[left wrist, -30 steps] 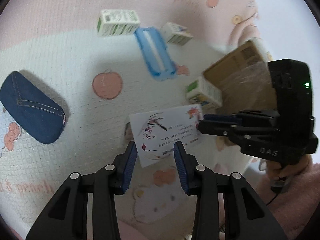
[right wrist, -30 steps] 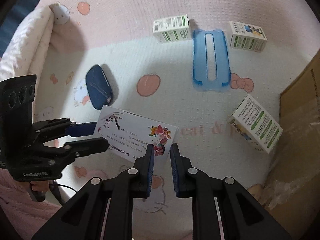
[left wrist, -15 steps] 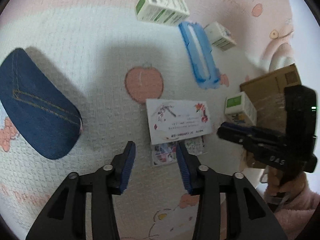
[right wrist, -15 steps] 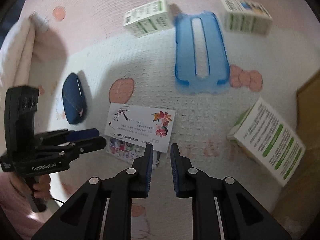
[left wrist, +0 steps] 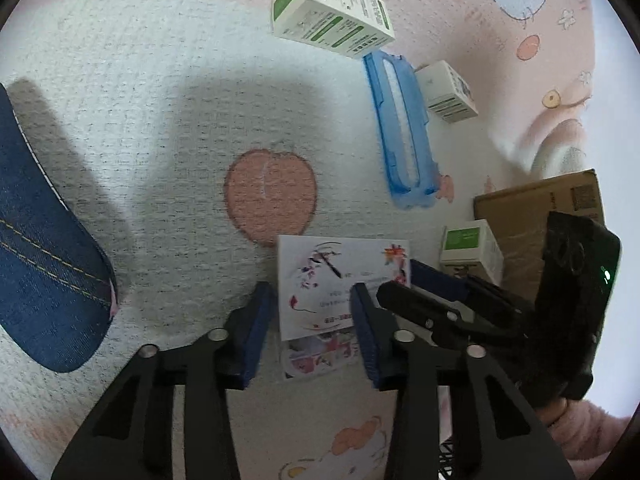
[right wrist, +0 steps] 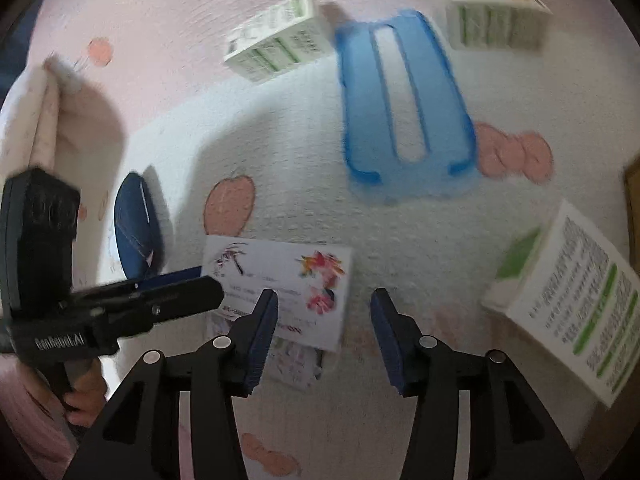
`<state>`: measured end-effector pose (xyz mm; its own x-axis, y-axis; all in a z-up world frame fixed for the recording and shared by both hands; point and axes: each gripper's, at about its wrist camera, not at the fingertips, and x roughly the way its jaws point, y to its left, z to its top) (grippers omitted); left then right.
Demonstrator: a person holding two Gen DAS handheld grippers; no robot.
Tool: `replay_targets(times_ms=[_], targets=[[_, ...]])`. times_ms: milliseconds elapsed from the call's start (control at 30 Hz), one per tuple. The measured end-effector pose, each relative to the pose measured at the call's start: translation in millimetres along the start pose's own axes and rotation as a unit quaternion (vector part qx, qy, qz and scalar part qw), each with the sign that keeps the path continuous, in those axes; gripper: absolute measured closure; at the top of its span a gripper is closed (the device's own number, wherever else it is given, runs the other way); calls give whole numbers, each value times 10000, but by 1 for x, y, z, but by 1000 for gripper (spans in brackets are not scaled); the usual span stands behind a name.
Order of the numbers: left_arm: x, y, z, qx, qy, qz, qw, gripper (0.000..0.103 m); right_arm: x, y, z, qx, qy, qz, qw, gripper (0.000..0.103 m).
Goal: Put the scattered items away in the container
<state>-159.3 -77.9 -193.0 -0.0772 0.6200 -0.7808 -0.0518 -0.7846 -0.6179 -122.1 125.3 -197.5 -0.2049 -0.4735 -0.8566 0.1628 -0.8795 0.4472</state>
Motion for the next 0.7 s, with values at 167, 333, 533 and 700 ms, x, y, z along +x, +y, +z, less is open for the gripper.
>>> replay_targets(times_ms=[167,333,533,700], targets=[[0,-2,-1,97,42,182,9998,79,1,11,-4,-512,-158,-395,9978,73],[-9,-6,-4,110,42,129,9998,79,-11,-2,-2,-84,-315,-64,9994,86],[-43,-35,-2,452,-356,30,9983,79,-54,16,6,-291,-908,-157,9953,87],[-75,-73,5,847,-737,-101,9936,79,-109,26,12,-483,-1509,-252,9870,87]])
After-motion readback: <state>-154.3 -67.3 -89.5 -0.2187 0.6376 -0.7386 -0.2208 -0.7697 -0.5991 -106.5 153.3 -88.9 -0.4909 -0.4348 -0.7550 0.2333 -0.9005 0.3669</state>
